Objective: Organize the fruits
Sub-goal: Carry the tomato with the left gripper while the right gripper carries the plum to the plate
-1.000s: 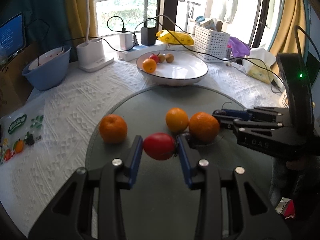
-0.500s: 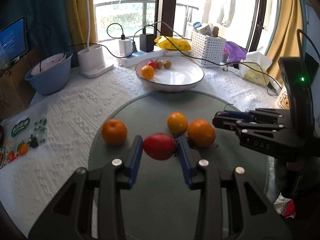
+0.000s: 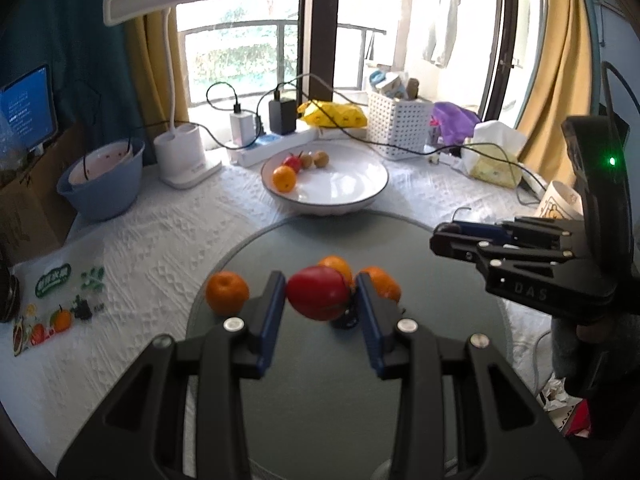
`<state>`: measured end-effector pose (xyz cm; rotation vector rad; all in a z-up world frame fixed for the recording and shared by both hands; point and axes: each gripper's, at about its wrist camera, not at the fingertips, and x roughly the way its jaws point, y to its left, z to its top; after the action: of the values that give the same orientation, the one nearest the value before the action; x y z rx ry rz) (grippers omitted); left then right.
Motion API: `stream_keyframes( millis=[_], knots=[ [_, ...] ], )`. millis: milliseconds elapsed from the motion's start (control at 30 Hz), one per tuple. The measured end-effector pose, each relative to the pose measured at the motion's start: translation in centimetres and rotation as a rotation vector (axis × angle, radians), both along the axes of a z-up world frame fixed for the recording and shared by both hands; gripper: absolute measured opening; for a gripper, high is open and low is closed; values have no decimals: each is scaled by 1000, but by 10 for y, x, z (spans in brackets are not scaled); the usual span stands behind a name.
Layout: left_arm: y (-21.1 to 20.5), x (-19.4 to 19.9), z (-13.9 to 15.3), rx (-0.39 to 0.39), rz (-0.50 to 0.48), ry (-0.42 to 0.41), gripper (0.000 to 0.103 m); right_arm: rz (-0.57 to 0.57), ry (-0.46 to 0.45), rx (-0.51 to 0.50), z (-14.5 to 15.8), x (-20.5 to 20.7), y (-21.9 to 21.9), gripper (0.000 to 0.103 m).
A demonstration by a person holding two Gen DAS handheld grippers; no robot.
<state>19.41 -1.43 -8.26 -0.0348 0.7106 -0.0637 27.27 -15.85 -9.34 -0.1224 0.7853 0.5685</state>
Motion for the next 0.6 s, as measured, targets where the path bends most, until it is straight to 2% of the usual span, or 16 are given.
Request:
stream_keyframes(
  millis=[600],
  knots=[
    [-3, -6, 42, 12, -33, -71, 37, -8, -98, 21, 47, -21, -4, 28]
  ],
)
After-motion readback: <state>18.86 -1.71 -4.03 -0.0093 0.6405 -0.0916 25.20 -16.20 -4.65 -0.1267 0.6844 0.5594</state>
